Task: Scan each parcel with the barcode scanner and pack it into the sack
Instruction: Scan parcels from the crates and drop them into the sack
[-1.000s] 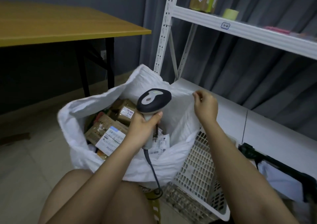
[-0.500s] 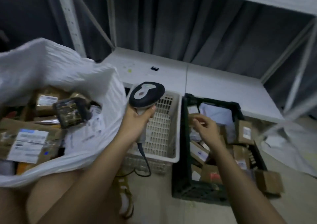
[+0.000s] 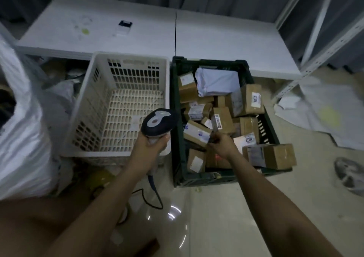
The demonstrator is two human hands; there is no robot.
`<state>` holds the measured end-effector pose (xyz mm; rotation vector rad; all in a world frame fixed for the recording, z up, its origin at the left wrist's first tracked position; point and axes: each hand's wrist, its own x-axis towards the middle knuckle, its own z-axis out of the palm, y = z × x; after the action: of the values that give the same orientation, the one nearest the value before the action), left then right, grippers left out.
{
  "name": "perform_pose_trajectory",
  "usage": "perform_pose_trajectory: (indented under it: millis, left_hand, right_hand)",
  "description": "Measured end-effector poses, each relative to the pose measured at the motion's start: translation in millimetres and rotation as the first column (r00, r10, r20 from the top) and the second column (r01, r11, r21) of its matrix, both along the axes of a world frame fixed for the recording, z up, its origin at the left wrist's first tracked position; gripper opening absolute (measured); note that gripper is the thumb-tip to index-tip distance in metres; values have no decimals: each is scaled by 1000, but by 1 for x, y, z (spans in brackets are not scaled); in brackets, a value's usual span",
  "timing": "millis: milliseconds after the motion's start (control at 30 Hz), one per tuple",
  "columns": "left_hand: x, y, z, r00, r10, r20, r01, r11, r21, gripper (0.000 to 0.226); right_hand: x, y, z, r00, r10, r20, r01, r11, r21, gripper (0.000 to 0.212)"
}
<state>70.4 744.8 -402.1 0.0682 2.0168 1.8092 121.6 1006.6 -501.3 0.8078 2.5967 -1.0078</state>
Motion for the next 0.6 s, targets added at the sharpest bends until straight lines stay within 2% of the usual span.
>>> perform_pose_trajectory:
  millis: [100, 200, 333, 433, 500, 600]
  left_hand:
    - [-5, -4, -14, 1000, 11, 29, -11, 1000, -13, 35]
    - [-12, -9, -25, 998, 30, 46, -28, 999, -37, 36]
    - [-21, -17, -31, 994, 71, 85, -67, 996, -51, 42]
    - [-22, -19, -31, 992, 82, 97, -80, 996, -29, 32]
    - [-21, -21, -31, 993, 95, 73, -93, 995, -34, 29]
    - [-19, -23, -29, 988, 123, 91, -122, 992, -16, 23]
  right_hand:
    - [-24, -2, -26, 998, 53, 19, -54, 996, 76, 61]
    - [-50, -4, -45, 981, 144, 129, -168, 965, 202, 88]
    - [-69, -10, -70, 949, 177, 260, -256, 915, 312, 101]
    - [-70, -18, -70, 936, 188, 296, -300, 865, 401, 112]
    - [-70, -17, -60, 958, 127, 258, -223, 894, 389, 113]
    - [-65, -6, -19, 994, -95, 45, 86, 980, 181, 101]
